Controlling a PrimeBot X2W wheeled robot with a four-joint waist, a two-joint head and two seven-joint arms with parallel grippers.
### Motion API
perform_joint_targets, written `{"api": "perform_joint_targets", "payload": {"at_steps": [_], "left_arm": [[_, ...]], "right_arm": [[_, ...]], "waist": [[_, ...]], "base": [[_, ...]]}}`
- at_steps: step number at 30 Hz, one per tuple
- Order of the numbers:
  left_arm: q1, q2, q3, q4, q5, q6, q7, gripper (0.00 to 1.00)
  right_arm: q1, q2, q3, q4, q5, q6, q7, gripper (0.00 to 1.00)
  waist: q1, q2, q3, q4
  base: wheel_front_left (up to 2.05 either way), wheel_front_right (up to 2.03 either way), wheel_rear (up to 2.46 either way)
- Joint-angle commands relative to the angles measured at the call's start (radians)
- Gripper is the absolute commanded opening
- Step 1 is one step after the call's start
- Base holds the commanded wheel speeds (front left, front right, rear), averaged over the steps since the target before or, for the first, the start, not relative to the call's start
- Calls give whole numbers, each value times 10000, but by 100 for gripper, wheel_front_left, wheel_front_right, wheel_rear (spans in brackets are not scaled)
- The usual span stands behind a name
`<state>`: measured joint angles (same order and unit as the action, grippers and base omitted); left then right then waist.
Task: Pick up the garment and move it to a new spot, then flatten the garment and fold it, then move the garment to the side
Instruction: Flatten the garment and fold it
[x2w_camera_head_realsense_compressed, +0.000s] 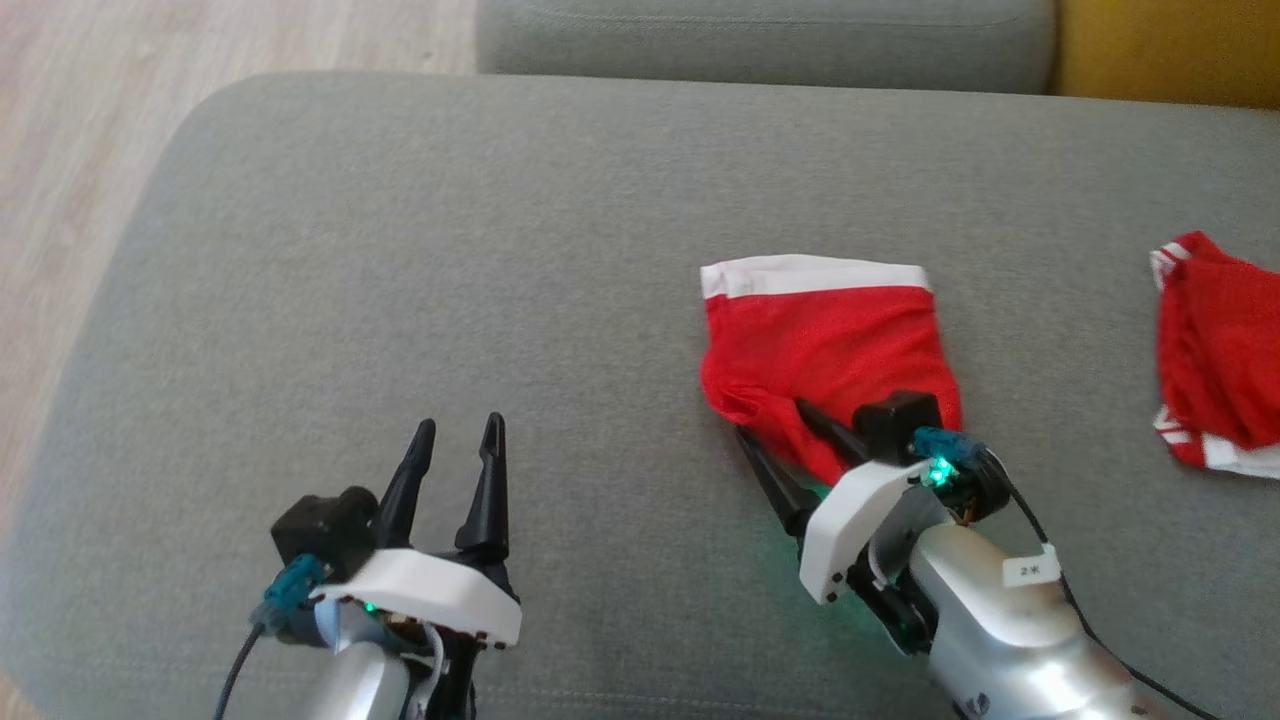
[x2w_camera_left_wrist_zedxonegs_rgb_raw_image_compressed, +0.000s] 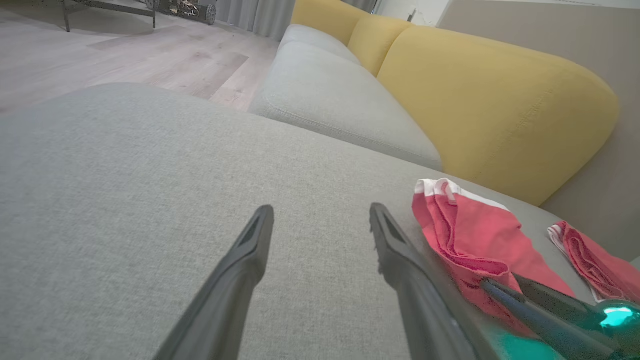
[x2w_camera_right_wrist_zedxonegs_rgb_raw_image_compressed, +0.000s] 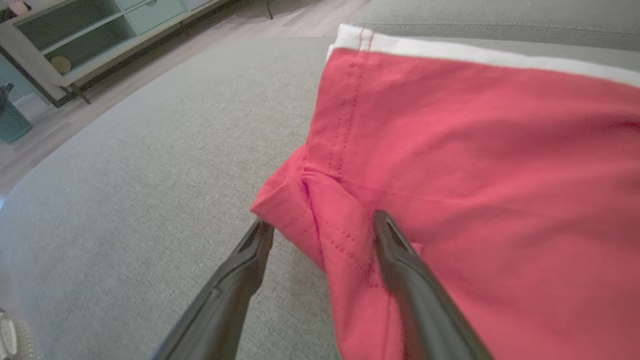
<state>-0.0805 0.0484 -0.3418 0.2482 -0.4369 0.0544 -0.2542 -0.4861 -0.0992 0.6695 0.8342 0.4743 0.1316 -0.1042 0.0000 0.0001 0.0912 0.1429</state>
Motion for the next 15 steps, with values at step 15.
{"api": "perform_joint_targets", "payload": {"at_steps": [15], "left_arm": [[-472,18,1089,-725,62,-28,-76,100]], "right_arm": [[207,-1660,-2014,-2520,-162,-9,-1111,100]], "waist": [[0,-1,-505,-1467]], "base": [[0,0,0]]}}
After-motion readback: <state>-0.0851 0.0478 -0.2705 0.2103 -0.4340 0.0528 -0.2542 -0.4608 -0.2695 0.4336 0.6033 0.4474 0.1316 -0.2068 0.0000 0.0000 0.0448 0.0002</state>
